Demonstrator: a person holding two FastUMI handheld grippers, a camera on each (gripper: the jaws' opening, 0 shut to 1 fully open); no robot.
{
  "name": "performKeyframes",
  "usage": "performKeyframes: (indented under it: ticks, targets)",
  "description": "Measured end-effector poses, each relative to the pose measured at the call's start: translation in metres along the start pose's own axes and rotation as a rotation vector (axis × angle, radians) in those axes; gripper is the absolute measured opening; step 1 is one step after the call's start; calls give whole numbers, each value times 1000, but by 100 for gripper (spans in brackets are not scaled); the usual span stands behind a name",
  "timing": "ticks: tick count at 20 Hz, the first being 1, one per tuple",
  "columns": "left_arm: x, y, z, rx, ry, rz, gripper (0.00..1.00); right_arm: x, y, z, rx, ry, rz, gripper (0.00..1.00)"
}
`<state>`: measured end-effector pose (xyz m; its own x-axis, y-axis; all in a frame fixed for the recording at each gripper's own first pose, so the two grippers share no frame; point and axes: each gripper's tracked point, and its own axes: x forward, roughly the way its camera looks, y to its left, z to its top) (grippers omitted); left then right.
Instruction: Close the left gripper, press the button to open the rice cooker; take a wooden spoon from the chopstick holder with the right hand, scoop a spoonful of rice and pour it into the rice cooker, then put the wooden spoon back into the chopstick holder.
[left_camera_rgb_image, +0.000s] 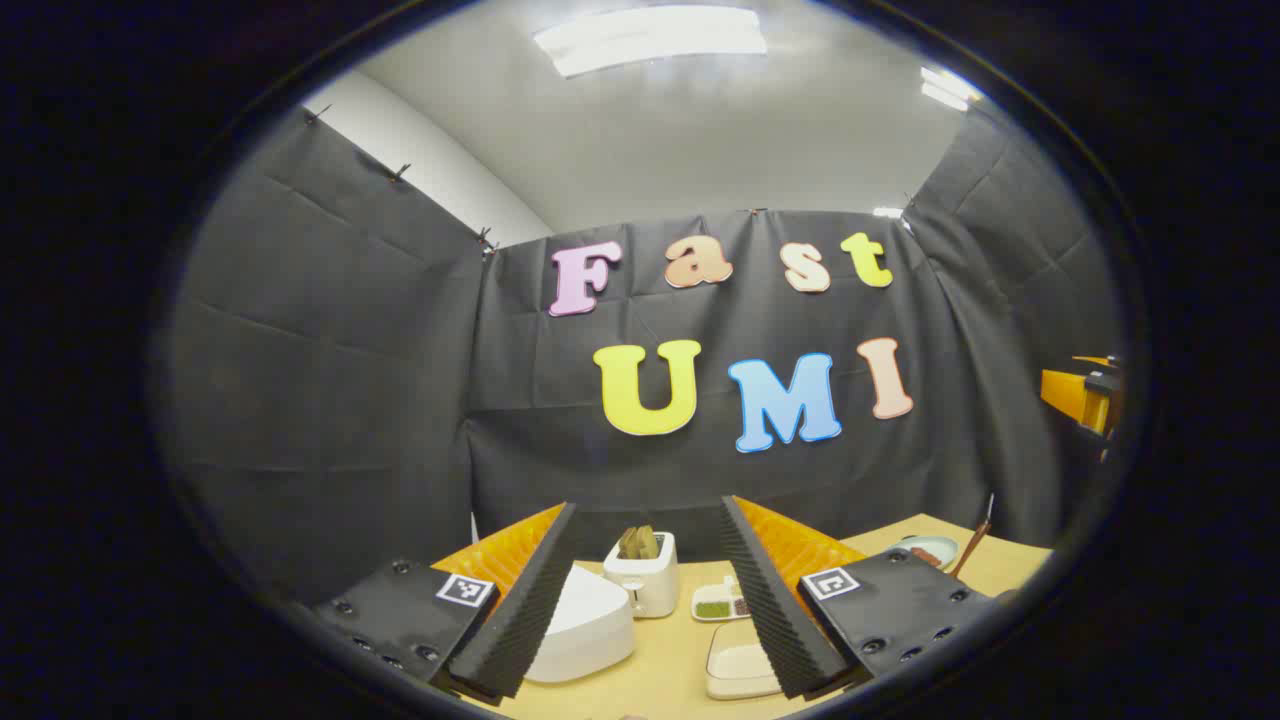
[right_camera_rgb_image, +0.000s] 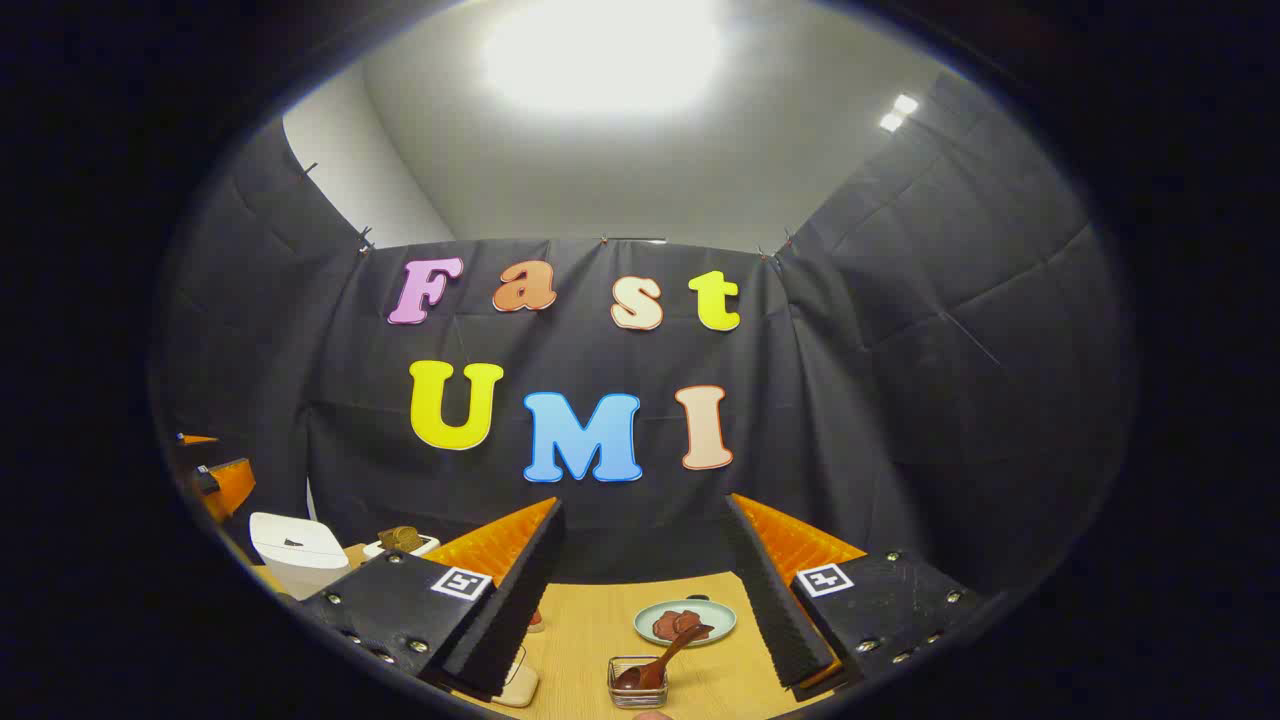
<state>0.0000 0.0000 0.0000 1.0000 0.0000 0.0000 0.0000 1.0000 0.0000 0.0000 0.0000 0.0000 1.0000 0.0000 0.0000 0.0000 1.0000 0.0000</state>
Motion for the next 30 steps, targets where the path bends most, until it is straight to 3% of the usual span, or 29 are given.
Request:
performKeyframes:
  ticks: [1,22,23,25,26,28,29,30]
  targets:
    - [1,1,-2,1,4,2,96,3,-1,-1,-3,-1,1,95]
    - [-7,-6,6,30,9,-11,96,2,13,-17,-50,49,62,95]
    - [-9,-5,6,27,8,-12,88,2,13,-19,-52,51,65,95]
    - [-10,-4,6,25,7,-16,87,1,14,-20,-52,57,72,95]
    - [-11,-2,7,28,8,-11,80,1,15,-20,-52,58,74,95]
    - [-10,2,3,30,18,-3,55,3,16,-20,-52,55,75,95]
    - [-10,7,0,30,23,9,34,3,17,-20,-52,54,76,95]
    - [-10,13,0,29,25,28,28,3,18,-20,-53,53,79,95]
